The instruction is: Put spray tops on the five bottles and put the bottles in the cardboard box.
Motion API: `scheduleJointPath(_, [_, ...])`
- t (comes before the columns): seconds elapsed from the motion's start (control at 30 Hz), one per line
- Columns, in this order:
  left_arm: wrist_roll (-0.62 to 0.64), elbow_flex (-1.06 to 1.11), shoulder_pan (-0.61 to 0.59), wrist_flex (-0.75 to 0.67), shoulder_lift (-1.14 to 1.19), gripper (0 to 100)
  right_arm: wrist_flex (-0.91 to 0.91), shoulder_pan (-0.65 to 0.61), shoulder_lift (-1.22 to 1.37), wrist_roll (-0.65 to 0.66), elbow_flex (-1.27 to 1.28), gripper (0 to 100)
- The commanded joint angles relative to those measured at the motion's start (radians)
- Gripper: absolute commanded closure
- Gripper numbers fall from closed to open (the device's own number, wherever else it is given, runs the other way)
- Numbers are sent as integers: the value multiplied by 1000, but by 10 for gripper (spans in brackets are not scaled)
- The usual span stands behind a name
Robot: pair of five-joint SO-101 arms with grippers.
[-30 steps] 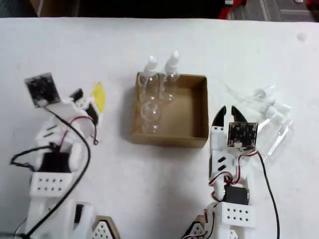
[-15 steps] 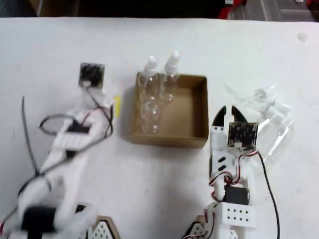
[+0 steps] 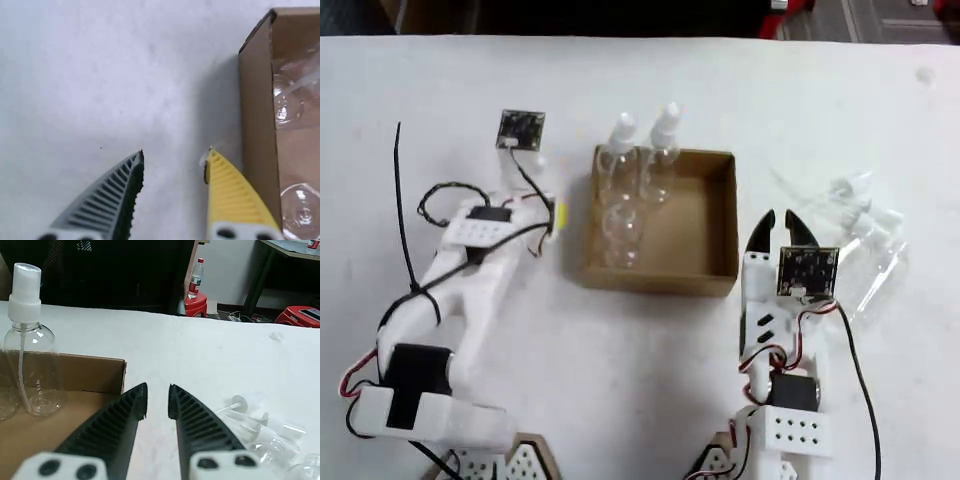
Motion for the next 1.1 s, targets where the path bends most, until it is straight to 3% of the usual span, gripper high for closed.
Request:
scheduleJointPath(0.0, [68,-60,4,6,-7,809,-13,88,-62,-15,11,938])
scheduleJointPath(0.17, [68,-60,4,3,-7,809,104,119,-188,-141,11,938])
scheduleJointPath(0.37, [68,-60,7,2,-5,811,216,114,-321,-144,9,938])
scheduleJointPath(0.6, [9,-54,12,2,-5,812,245,119,-292,38,-104,938])
scheduleJointPath(0.77, [8,-54,13,2,-5,812,335,151,-7,109,-391,938])
scheduleJointPath(1.0, [6,-54,13,2,-5,812,567,229,645,106,-890,938])
scheduleJointPath(1.07, [5,-54,13,2,-5,812,622,260,834,51,-1026,938])
